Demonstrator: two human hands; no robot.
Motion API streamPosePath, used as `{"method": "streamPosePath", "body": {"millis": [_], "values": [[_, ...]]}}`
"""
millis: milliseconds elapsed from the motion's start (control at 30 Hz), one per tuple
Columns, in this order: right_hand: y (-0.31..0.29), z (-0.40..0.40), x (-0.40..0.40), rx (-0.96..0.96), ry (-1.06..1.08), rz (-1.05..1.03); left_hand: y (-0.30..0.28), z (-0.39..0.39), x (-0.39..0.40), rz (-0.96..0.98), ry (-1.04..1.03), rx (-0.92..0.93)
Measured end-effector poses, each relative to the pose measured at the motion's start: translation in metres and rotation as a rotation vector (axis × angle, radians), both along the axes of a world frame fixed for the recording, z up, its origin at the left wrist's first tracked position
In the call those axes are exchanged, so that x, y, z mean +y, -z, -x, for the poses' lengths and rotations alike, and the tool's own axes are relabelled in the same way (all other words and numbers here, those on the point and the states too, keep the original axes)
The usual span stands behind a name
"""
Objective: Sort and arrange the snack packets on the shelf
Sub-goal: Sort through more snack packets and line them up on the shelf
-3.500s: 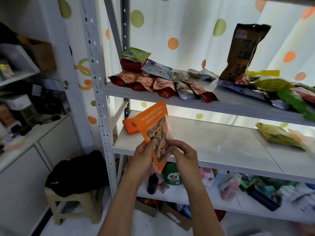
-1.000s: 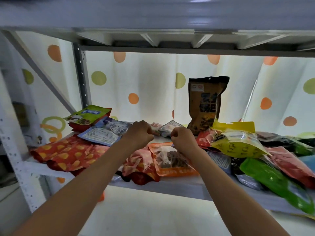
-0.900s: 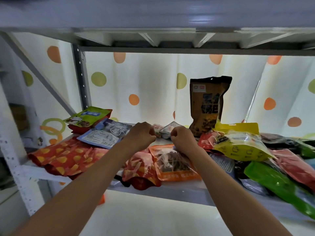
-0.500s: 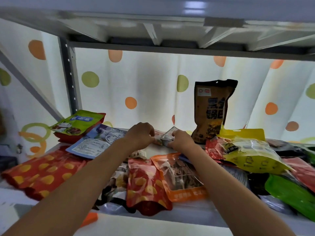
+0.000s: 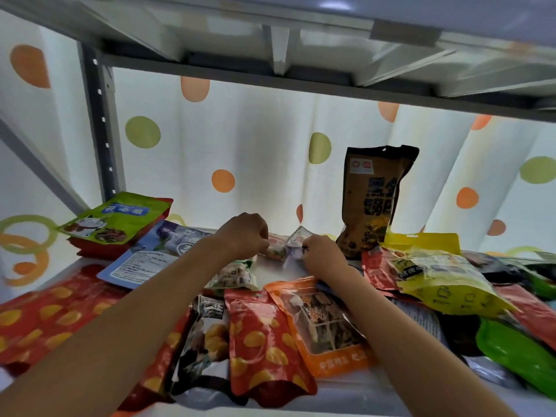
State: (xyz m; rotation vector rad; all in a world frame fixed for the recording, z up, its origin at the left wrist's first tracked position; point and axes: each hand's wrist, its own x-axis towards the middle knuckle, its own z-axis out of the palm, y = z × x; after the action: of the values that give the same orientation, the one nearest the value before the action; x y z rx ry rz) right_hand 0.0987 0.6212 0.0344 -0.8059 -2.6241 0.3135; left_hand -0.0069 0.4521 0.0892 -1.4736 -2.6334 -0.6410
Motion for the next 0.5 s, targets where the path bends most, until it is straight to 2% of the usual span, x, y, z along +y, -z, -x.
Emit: {"method": "streamPosePath", "body": {"millis": [100, 233, 367, 500], "values": [[-0.006, -0.009, -0.003, 0.129, 0.029, -0.048, -0.004, -0.004, -0.005, -0.023, -0.005, -0.040], [-0.019, -0.020, -0.007, 0.483, 0.029, 0.161, -0.005, -0.014, -0.004, -0.047, 0.004, -0.153], [-0.039, -0.034, -0.024, 0.818, -0.068, 0.617, -0.003, -0.031, 0.005, -0.149, -0.018, -0.377], [-0.056, -0.054, -0.046, 1.030, -0.244, 1.125, -0.010, -0.052, 0.009, -0.338, -0.010, -0.782]]}}
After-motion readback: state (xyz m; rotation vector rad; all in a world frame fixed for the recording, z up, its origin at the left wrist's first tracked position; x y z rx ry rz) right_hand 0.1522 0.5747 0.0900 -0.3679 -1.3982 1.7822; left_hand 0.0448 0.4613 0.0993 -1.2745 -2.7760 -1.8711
